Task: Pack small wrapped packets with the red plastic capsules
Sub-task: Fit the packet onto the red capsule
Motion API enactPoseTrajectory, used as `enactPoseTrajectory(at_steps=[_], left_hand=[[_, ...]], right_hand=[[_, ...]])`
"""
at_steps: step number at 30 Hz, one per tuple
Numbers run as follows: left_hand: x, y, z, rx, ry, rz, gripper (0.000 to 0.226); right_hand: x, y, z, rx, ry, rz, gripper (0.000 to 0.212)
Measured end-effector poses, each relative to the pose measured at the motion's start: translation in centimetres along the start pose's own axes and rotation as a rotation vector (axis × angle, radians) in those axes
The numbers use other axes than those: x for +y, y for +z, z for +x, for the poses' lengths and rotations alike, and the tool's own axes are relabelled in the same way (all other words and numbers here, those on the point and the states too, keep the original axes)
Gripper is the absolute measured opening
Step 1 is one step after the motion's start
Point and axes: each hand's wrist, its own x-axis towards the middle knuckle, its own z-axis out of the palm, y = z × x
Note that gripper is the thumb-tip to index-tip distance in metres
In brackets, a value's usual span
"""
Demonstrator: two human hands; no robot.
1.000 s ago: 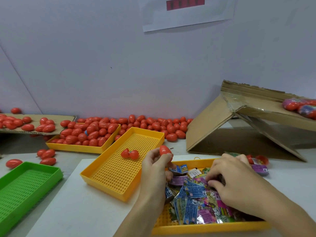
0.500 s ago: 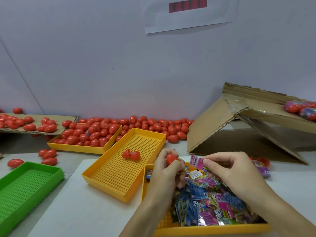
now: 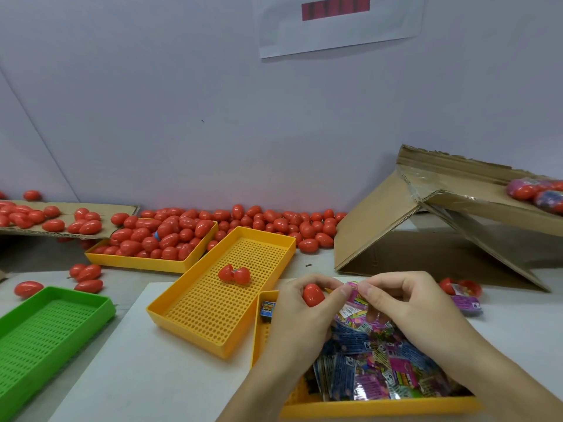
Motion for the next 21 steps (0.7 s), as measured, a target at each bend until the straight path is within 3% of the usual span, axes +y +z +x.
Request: enactPoseTrajectory(at_steps=[21], left_hand=[[-0.18, -0.12, 0.19, 0.11, 0.035, -0.029, 0.015]], right_hand=[[0.28, 0.21, 0.08, -0.011, -0.114, -0.101, 0.016]])
